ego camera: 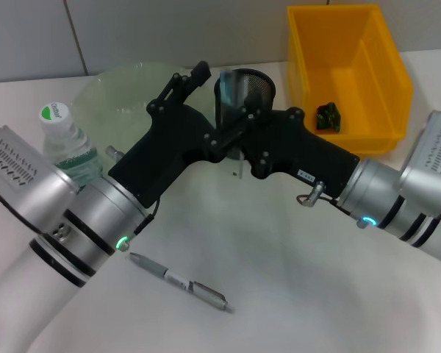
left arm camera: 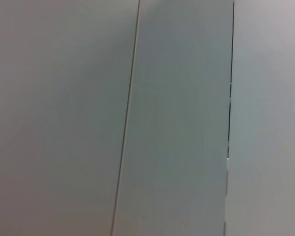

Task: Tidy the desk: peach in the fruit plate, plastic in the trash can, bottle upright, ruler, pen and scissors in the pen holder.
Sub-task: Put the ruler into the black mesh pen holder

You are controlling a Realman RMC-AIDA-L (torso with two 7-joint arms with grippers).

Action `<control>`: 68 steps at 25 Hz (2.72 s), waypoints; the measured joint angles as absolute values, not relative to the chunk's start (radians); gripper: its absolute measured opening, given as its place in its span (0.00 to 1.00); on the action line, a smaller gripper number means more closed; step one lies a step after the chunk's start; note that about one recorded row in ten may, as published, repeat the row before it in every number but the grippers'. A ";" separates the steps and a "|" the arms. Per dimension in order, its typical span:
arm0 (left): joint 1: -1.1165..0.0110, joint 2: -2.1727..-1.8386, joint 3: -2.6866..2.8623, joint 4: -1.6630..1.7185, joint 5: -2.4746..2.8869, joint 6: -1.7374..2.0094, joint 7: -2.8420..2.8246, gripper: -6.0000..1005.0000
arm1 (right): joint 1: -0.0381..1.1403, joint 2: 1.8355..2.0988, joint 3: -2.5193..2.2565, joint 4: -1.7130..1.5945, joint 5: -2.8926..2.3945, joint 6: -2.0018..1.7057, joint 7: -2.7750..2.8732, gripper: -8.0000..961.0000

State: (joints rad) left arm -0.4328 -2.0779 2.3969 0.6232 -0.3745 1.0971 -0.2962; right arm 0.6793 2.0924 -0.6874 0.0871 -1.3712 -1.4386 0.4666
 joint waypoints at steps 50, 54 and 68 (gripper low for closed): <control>-0.343 -2.008 1.993 0.501 0.463 1.286 -0.886 0.86 | 0.799 2.090 -0.401 -0.009 -1.375 -1.215 0.421 0.03; -0.342 -2.008 1.988 0.502 0.472 1.293 -0.886 0.86 | 0.813 2.090 -0.401 -0.001 -1.375 -1.160 0.421 0.04; -0.336 -1.997 1.985 0.502 0.474 1.313 -0.887 0.86 | 0.850 2.091 -0.392 0.030 -1.369 -1.032 0.423 0.04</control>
